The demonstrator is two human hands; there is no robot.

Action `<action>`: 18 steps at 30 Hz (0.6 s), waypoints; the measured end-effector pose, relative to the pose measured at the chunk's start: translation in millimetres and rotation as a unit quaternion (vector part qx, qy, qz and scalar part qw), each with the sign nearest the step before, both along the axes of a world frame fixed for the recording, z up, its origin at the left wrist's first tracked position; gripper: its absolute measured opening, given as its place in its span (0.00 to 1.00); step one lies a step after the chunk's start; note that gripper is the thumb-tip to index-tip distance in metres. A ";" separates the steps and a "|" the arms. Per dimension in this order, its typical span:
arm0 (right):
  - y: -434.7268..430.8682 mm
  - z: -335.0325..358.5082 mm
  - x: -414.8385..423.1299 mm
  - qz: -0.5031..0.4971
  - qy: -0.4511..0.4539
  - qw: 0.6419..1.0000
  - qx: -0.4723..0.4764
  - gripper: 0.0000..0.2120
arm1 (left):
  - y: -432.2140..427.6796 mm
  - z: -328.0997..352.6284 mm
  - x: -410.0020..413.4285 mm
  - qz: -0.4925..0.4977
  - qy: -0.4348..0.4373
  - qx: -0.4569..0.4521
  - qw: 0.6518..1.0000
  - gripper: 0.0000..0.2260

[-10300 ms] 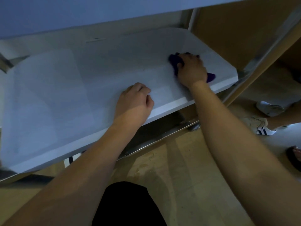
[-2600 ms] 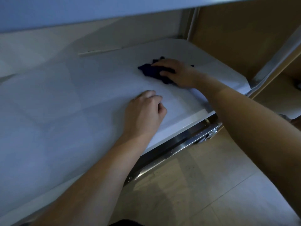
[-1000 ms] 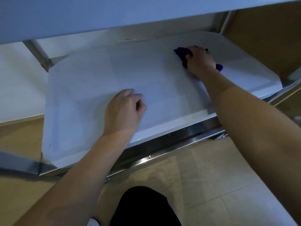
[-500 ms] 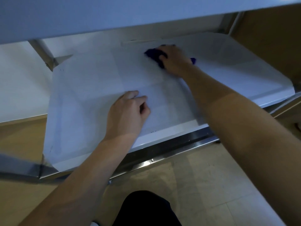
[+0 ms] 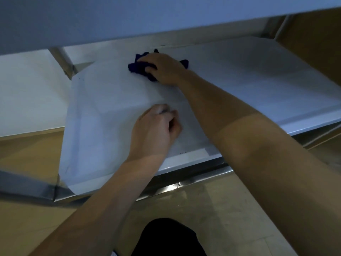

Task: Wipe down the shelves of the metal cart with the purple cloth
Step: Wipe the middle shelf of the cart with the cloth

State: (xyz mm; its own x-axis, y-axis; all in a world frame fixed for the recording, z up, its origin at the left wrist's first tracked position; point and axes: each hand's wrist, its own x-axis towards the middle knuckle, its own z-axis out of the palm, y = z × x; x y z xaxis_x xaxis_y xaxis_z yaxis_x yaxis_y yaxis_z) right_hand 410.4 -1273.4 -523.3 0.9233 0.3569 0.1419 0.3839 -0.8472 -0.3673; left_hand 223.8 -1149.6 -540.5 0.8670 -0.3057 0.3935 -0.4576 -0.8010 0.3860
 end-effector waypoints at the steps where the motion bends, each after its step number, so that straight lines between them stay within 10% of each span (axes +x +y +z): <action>1: -6.1 0.1 -3.5 0.007 -0.002 1.000 0.002 0.19 | -0.2 -0.6 -0.2 -0.002 0.003 0.000 1.000 0.09; 8: -92.5 -10.8 -7.2 -0.214 -0.051 0.975 0.000 0.19 | -5.0 -1.8 2.4 0.006 0.010 0.001 1.000 0.11; 18: -64.7 -18.6 -83.4 -0.061 -0.024 0.998 -0.001 0.19 | -3.6 1.4 1.7 0.003 0.018 0.002 1.000 0.13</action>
